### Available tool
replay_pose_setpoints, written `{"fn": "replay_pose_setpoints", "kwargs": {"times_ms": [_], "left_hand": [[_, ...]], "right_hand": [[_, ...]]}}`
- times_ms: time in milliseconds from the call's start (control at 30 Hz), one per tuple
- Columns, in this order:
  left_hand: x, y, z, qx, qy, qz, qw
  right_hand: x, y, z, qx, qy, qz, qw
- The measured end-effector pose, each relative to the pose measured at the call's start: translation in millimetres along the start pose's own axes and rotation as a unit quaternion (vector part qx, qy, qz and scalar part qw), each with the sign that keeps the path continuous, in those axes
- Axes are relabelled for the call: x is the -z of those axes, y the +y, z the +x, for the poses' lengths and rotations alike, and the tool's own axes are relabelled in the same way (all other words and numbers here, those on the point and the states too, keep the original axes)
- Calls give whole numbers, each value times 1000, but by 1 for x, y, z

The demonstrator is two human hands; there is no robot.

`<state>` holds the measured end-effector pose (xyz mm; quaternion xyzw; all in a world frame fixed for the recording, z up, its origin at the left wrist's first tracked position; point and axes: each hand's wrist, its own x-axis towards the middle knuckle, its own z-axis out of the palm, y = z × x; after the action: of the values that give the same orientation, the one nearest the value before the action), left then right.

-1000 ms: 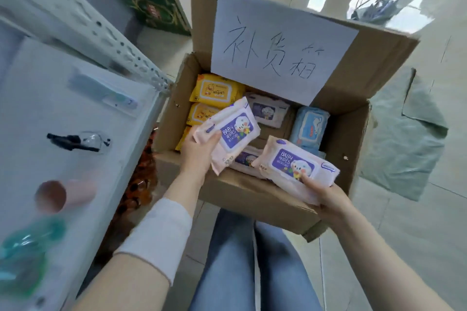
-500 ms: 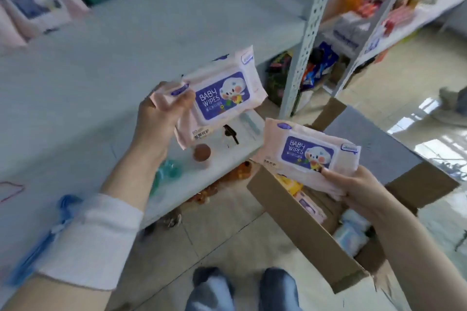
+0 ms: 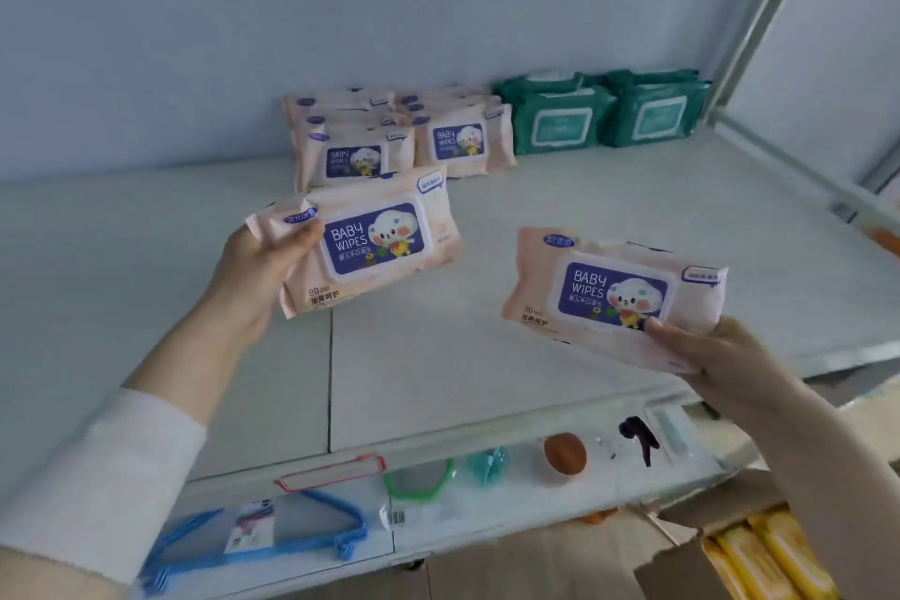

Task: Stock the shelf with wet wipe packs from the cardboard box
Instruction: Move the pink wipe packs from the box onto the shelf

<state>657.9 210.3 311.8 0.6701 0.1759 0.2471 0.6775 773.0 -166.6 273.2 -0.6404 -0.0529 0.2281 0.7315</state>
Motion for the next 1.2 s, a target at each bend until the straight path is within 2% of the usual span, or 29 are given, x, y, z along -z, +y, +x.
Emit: {"fn": "replay_pose_setpoints", "kwargs": {"times_ms": [167,333,467,600,700,800,867,900,967,1033,1067,1133,1200], "left_hand": [[26,-19,86,23,-17,13,999],[19,-42,160,61,-45,47,996],[18,-56,199,40,24,139,989],[16,-67,205,-17,116,223,968],[10,-65,200,-40,144,281,948],[0,-52,188,-78,187,415,887],[-13,-41,173,-144,176,498,837],[-23,-37,165,-183,141,532,815],[-50,-33,147,-255,21,606,753],[-85,-28,126,-288,-114,668,677],[-106,-24,115,-292,-163,681,651],[-155,-11,91,-292,-227,689,623],[-209,0,61,-320,-263,691,592]], "right_hand": [[-47,-26,112,27,-46,-4,999],[-78,-30,230,22,-49,-51,997],[-91,-31,292,42,-1,-143,989],[-96,-30,311,81,51,-269,958],[-101,-26,307,91,123,-331,931],[-107,-28,288,90,185,-443,873],[-110,-31,264,120,189,-524,822],[-110,-32,249,132,184,-561,797],[-102,-33,219,130,154,-635,745],[-88,-34,184,116,120,-721,673],[-77,-36,167,112,109,-750,642],[-47,-40,131,92,100,-781,609],[-9,-46,95,60,108,-795,594]]}}
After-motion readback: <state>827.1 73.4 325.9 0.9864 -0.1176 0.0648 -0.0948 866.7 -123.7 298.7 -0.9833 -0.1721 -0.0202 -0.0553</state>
